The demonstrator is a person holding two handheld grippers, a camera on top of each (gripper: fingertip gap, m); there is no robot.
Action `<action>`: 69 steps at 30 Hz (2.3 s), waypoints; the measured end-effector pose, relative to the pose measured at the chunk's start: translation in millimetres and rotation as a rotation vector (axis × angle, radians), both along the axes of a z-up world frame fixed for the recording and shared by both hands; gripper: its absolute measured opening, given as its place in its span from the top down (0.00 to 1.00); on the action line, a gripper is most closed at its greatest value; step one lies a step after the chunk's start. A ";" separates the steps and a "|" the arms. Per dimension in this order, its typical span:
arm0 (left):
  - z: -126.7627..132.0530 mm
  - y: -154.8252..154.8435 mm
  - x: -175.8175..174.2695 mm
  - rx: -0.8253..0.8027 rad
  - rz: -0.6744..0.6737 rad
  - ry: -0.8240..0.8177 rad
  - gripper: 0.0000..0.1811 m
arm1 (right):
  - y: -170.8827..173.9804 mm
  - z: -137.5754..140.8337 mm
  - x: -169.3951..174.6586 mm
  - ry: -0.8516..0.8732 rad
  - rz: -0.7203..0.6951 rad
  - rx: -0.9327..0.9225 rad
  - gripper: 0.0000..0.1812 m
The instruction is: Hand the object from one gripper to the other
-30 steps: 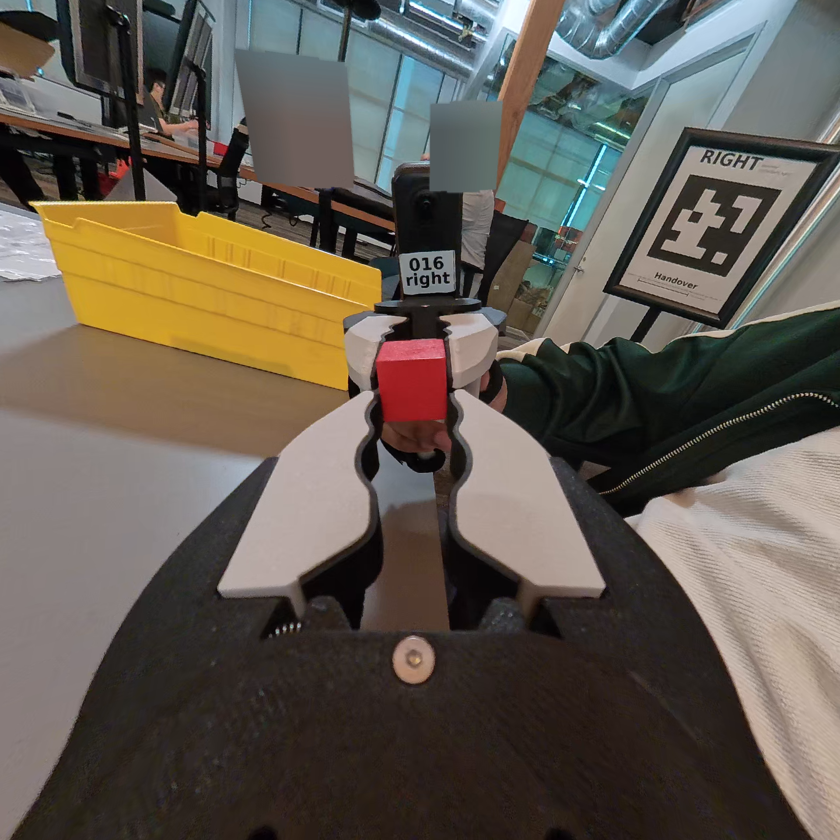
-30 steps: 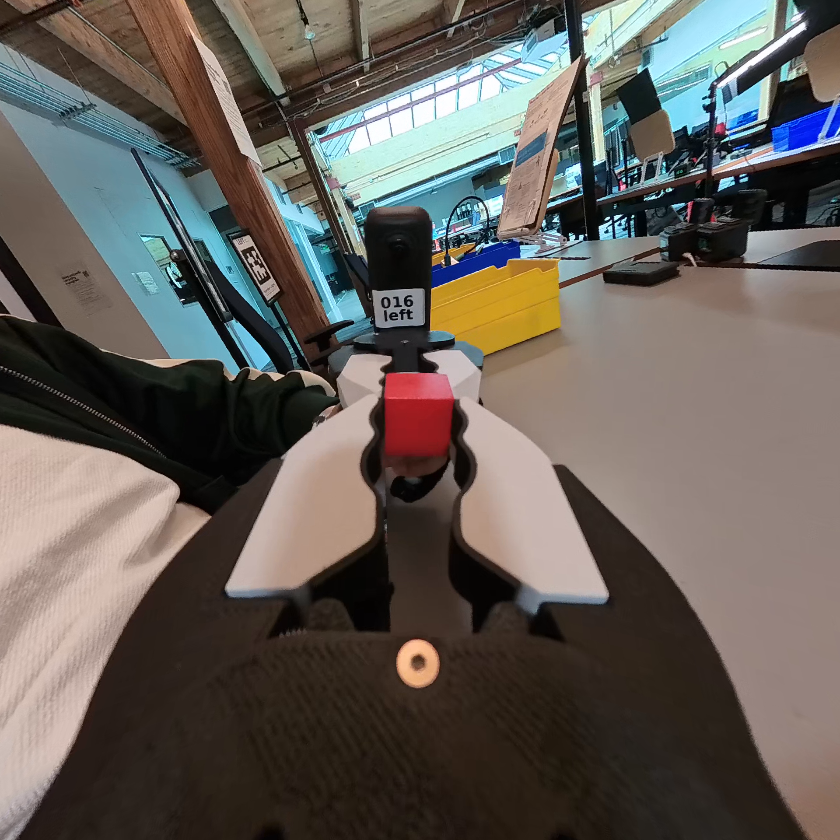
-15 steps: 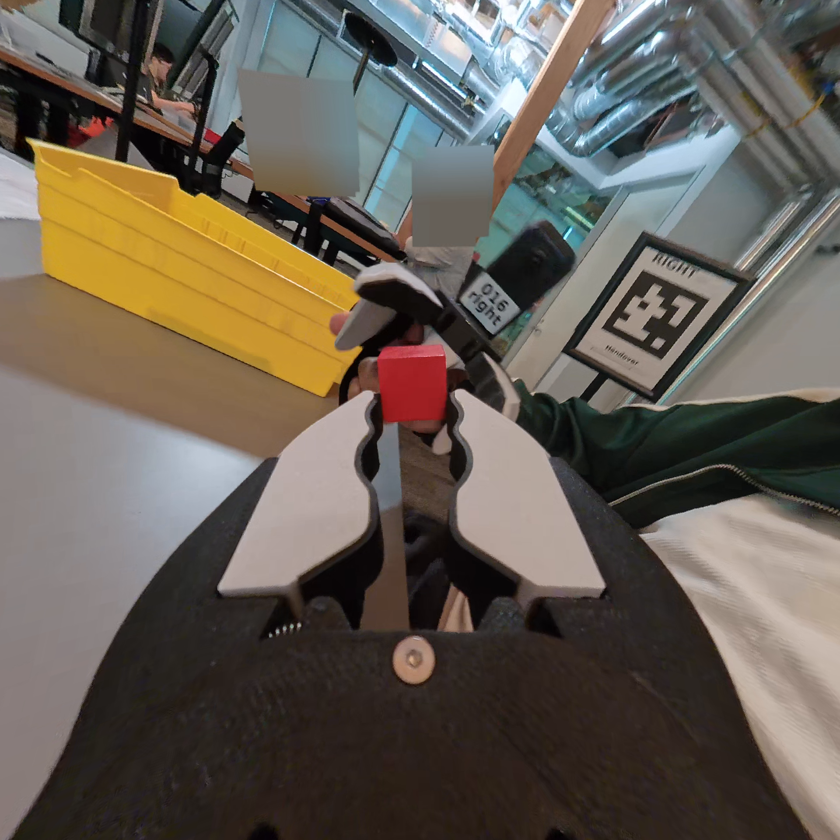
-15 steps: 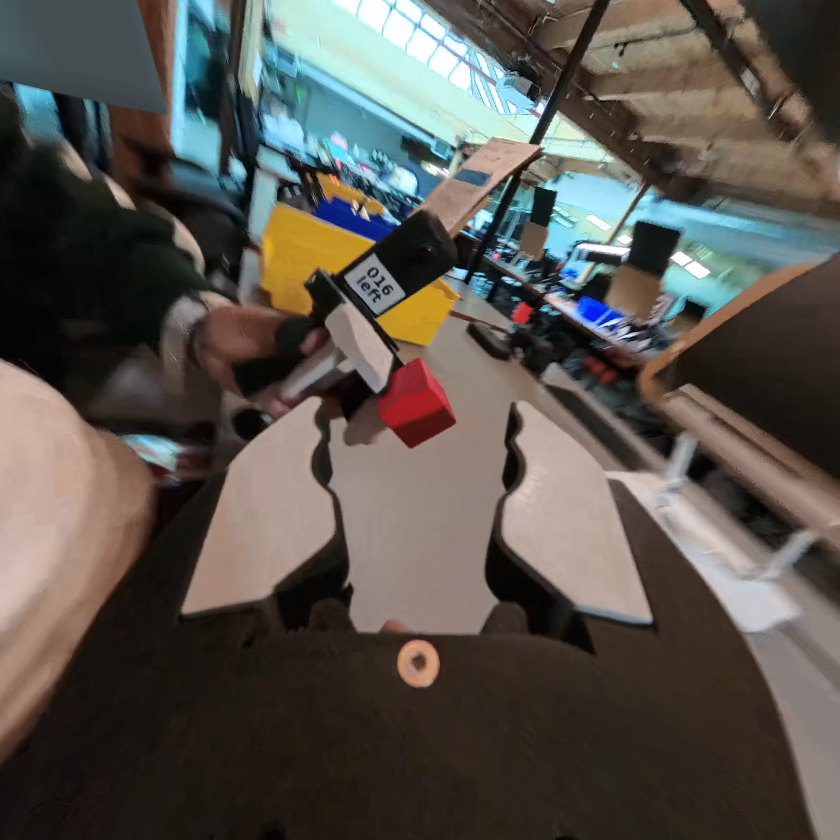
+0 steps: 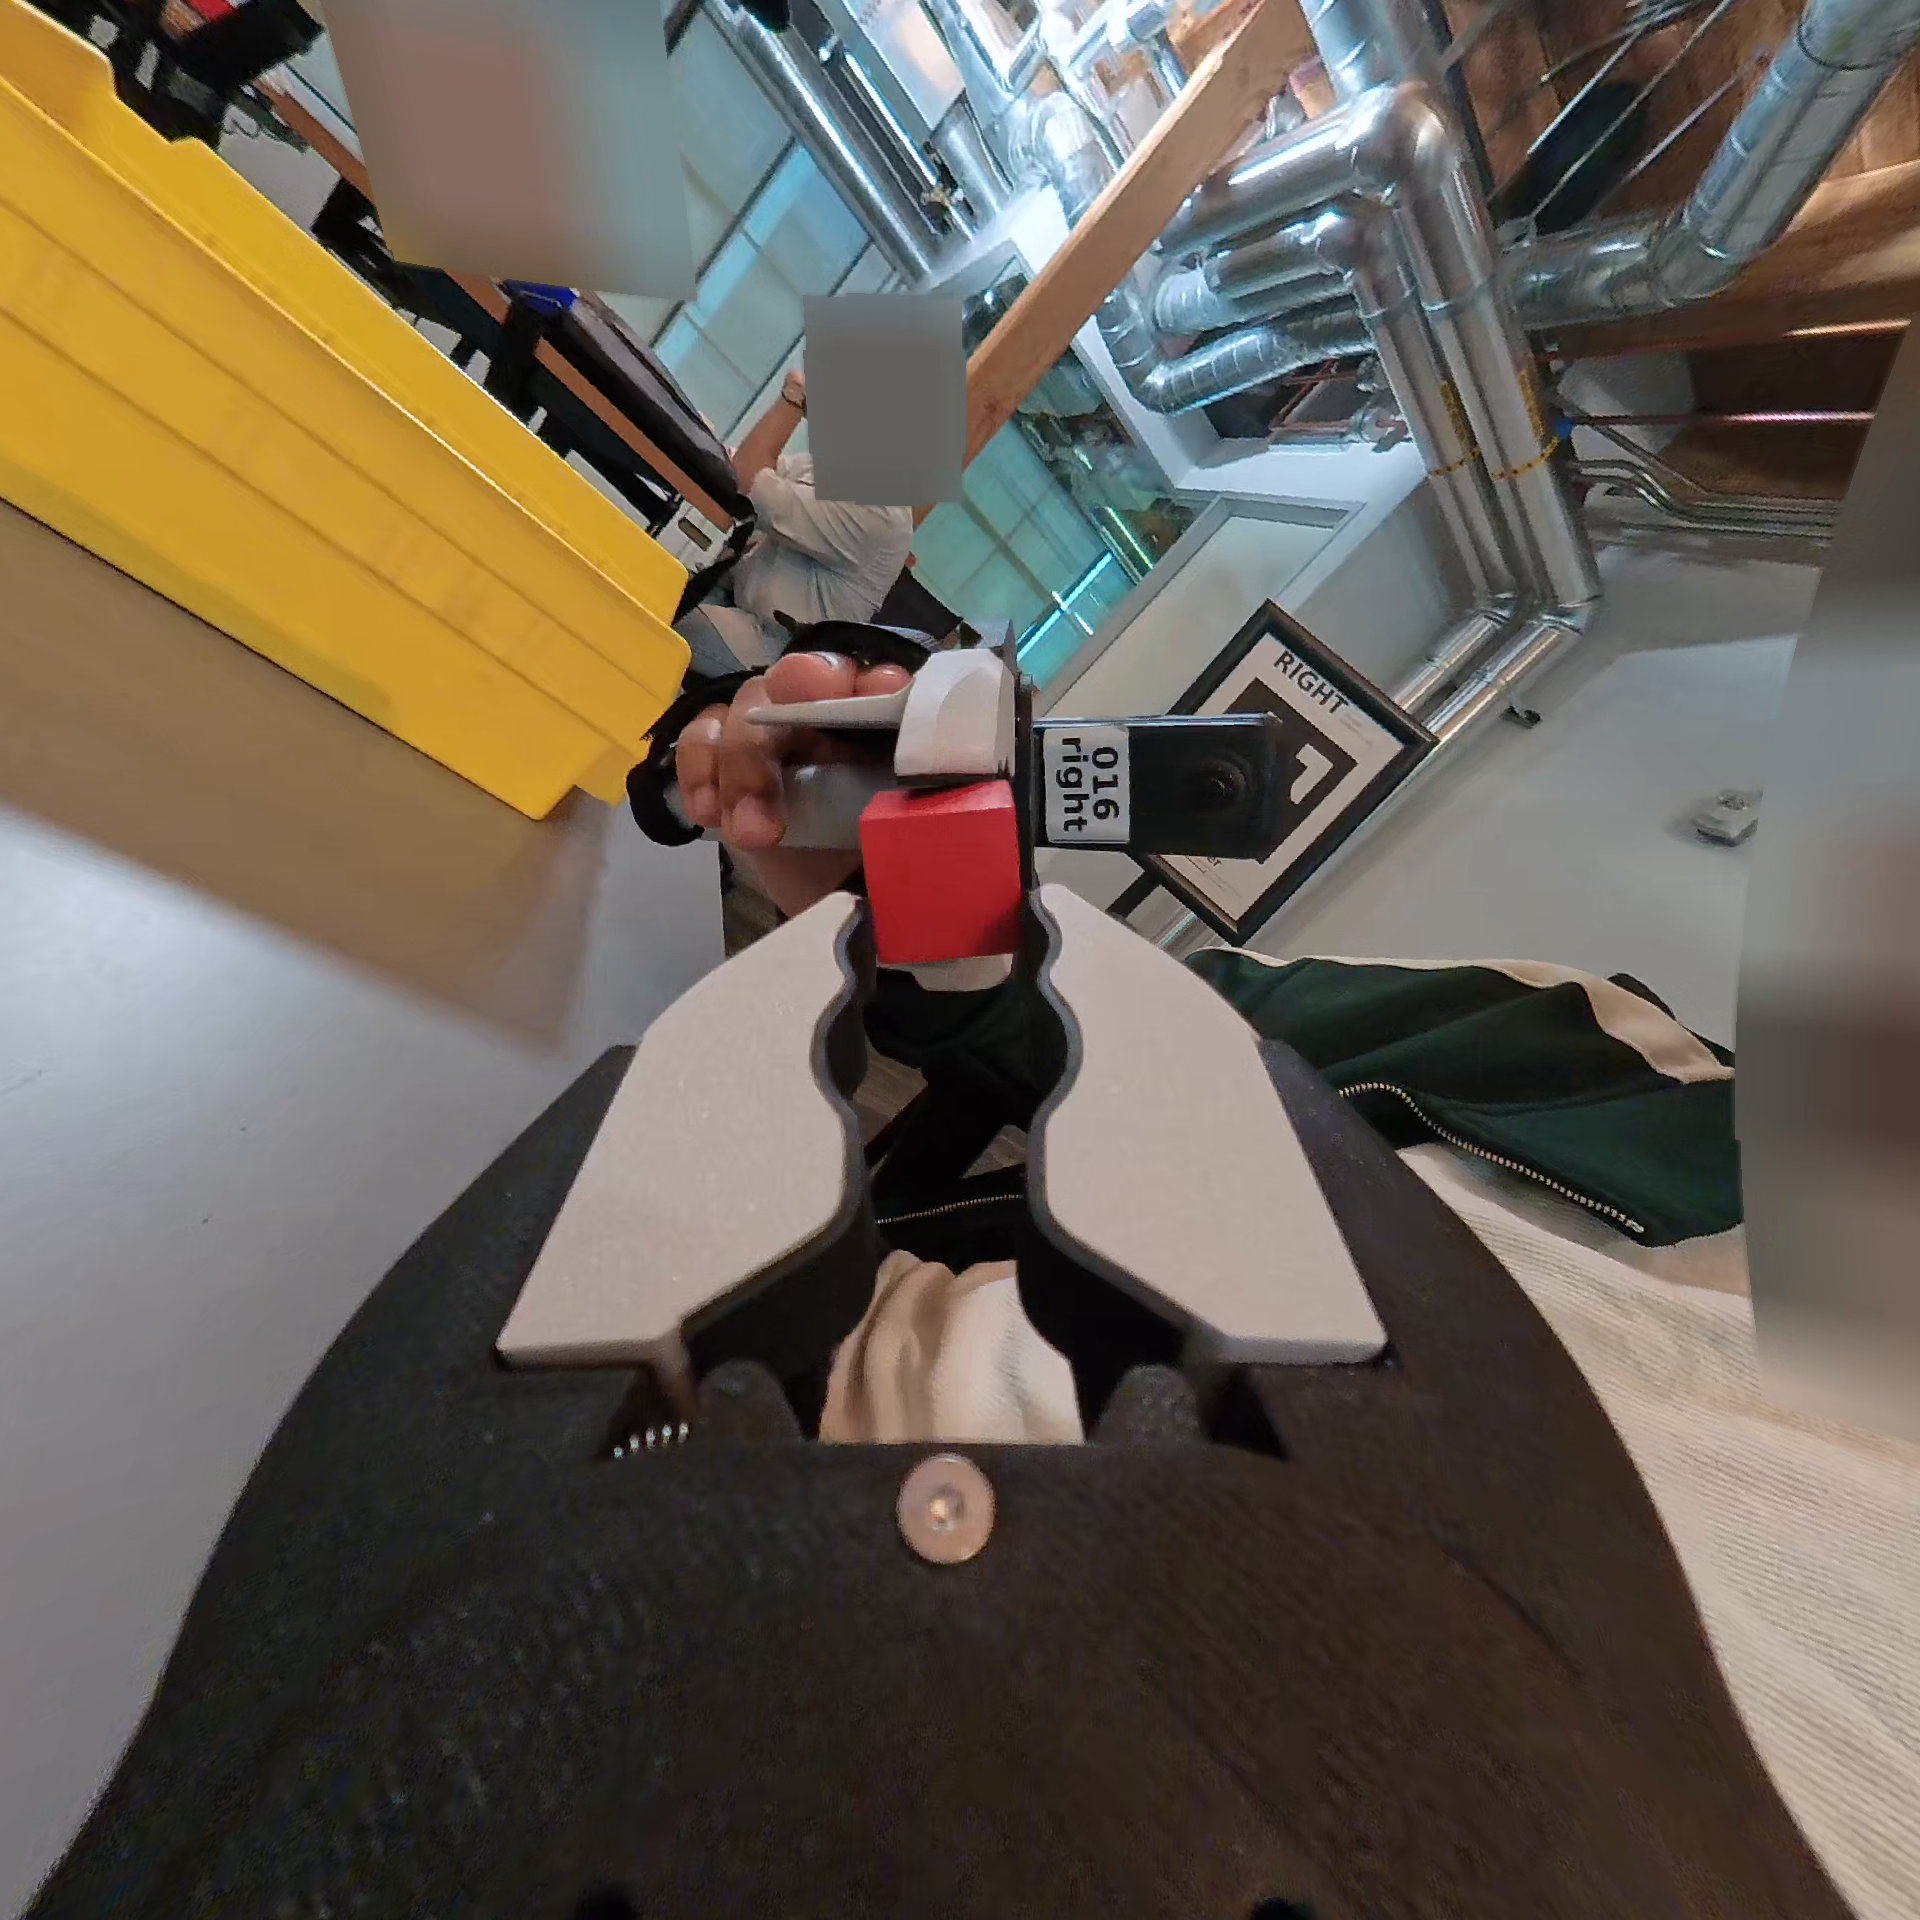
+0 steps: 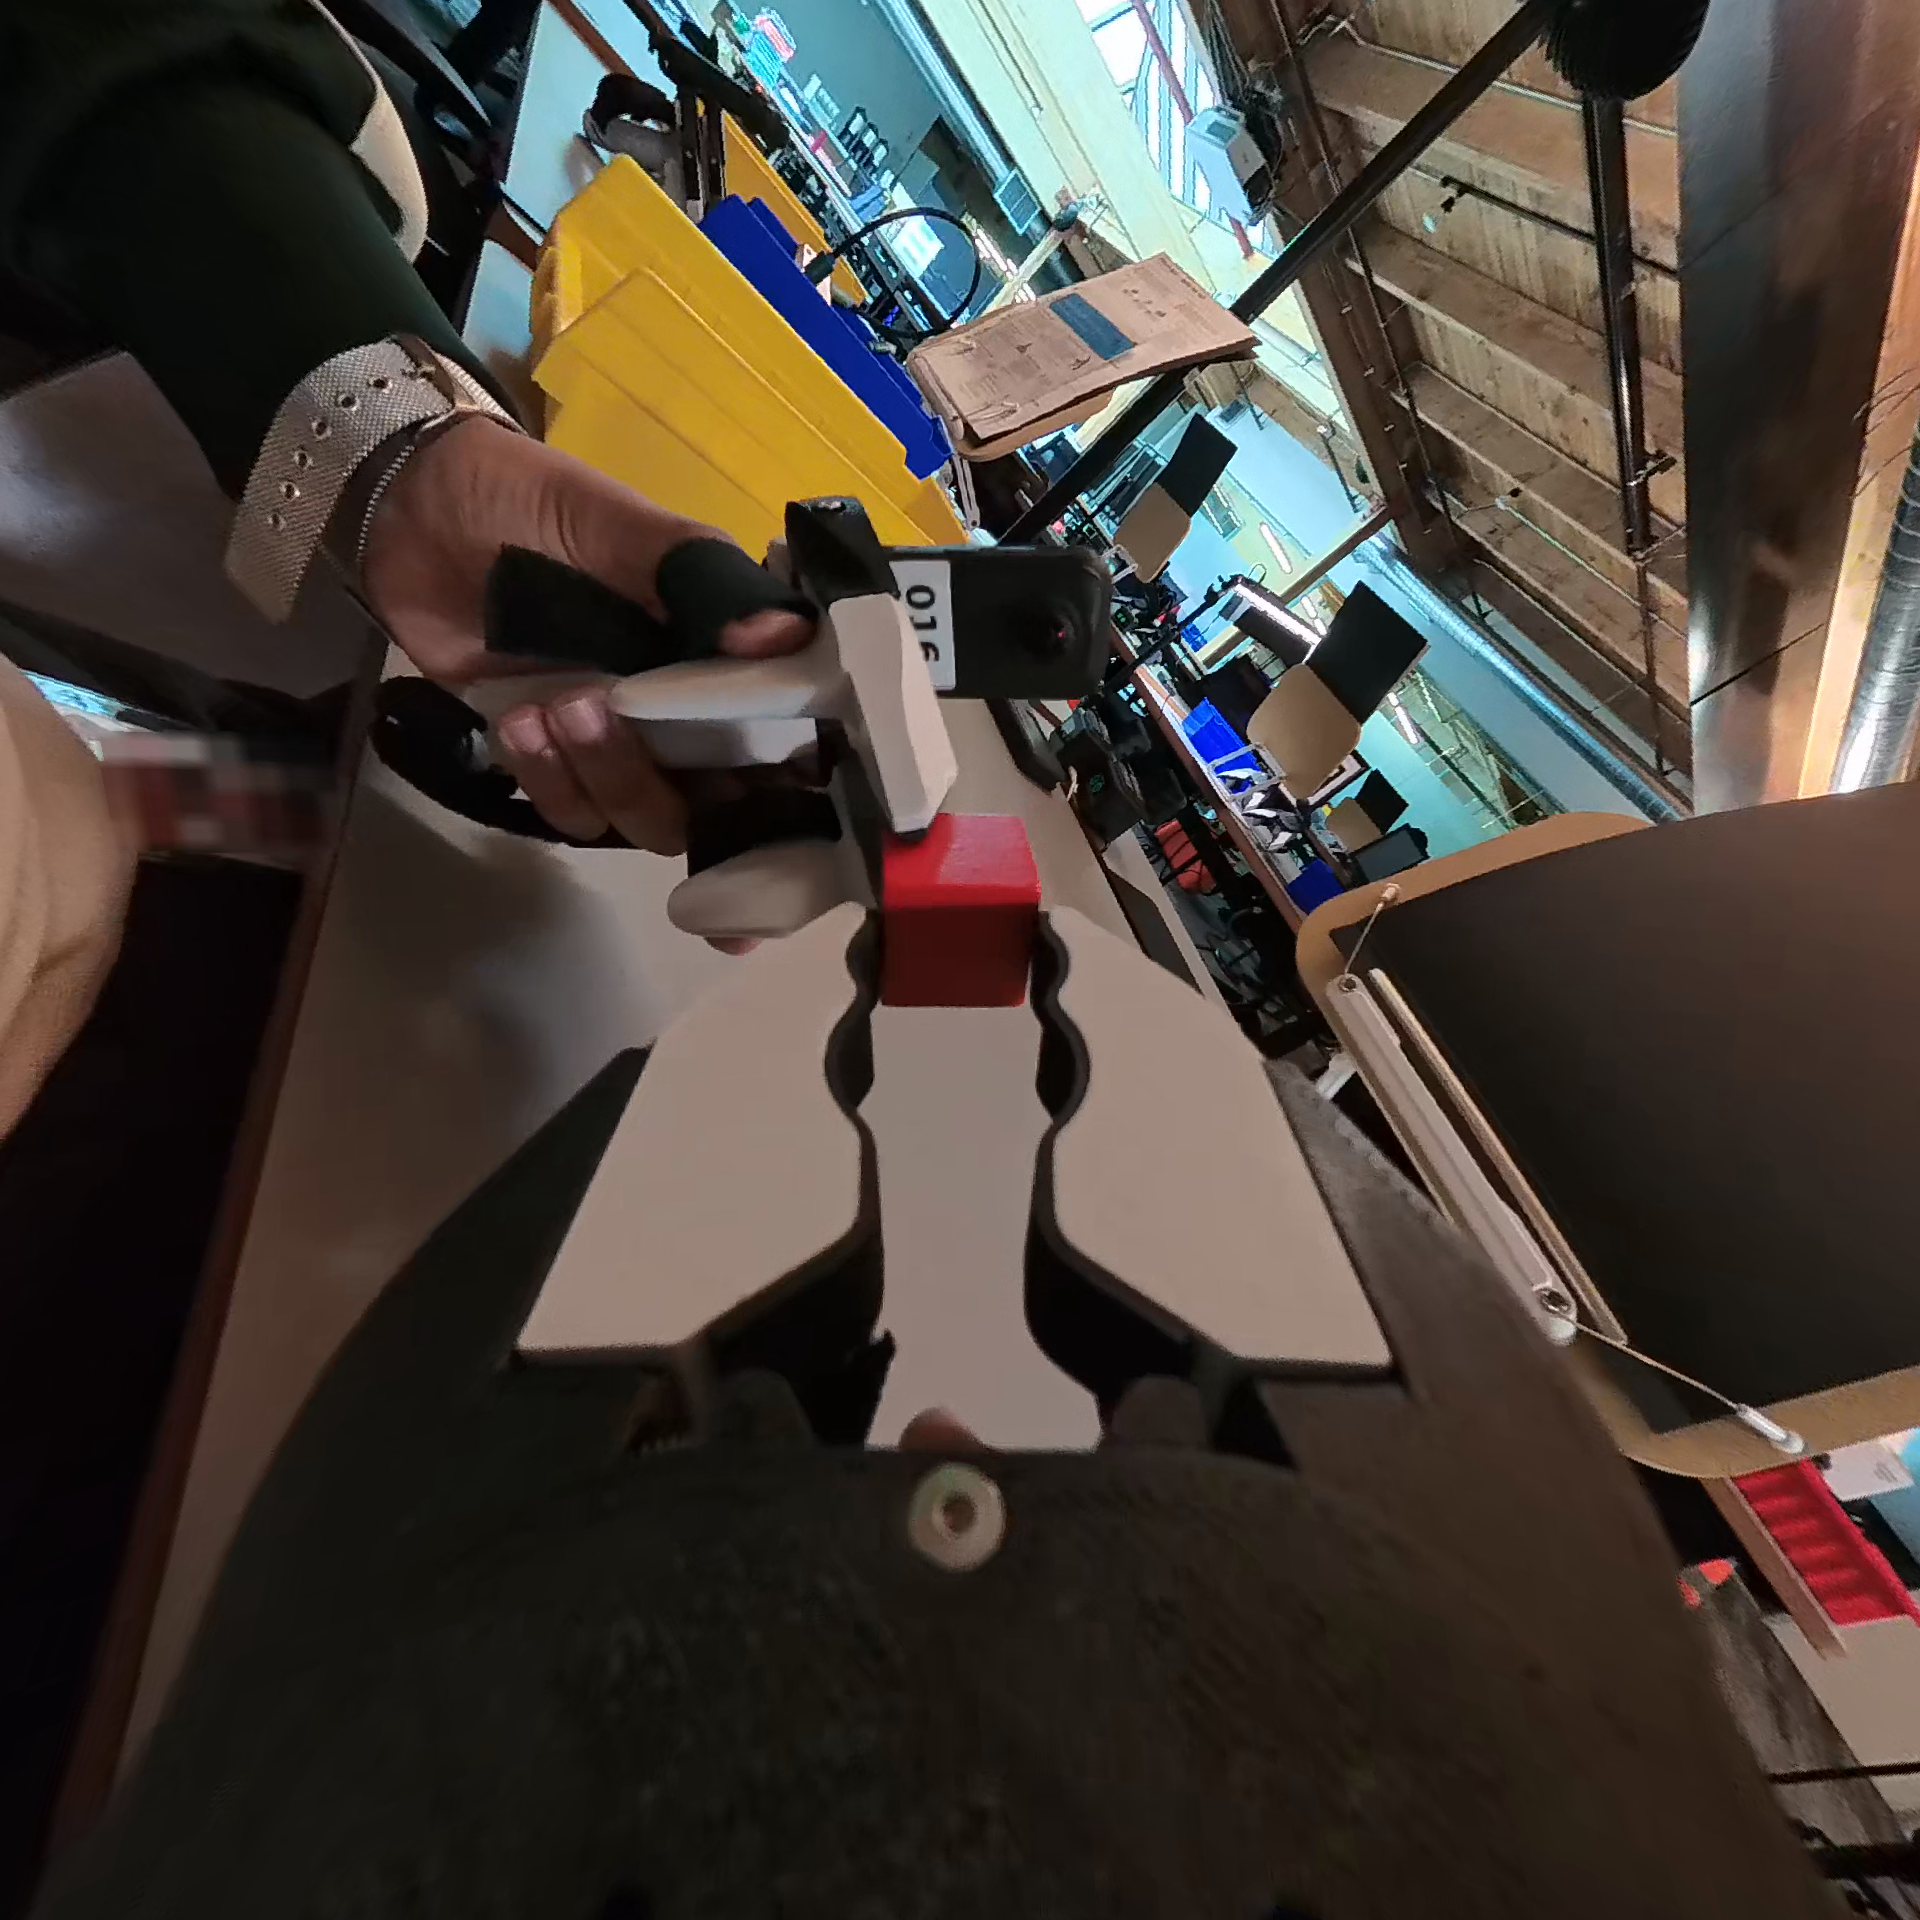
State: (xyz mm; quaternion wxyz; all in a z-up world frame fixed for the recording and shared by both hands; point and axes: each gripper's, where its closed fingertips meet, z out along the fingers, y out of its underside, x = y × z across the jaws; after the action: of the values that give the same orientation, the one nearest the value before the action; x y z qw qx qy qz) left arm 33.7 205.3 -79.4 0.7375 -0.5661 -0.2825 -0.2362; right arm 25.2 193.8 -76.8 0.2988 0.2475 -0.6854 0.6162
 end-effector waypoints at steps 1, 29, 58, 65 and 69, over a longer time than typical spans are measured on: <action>0.1 0.2 0.0 0.005 -0.002 -0.003 0.86 | 0.1 -0.2 -0.1 -0.007 0.001 0.002 0.84; -58.5 -6.3 -35.2 -0.534 0.344 0.147 0.75 | 0.0 -67.0 -37.5 0.186 -0.715 0.569 0.84; -12.6 -31.1 -37.8 -0.120 0.320 0.094 0.86 | 1.2 -8.2 -46.7 -0.906 -0.172 -0.082 0.49; 1.2 -18.7 -21.5 -0.038 0.218 0.141 0.87 | -6.2 4.6 -22.3 -1.211 0.118 -0.173 0.73; 4.5 -10.3 -12.2 -0.043 0.177 0.184 0.87 | -7.1 6.7 -14.7 -1.308 0.194 -0.170 0.79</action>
State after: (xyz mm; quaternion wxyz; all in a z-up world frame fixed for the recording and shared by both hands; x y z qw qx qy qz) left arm 21.5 195.0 -75.0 0.7659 -0.5740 -0.2676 -0.1111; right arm 10.5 186.6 -70.1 -0.2167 -0.1412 -0.6490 0.7155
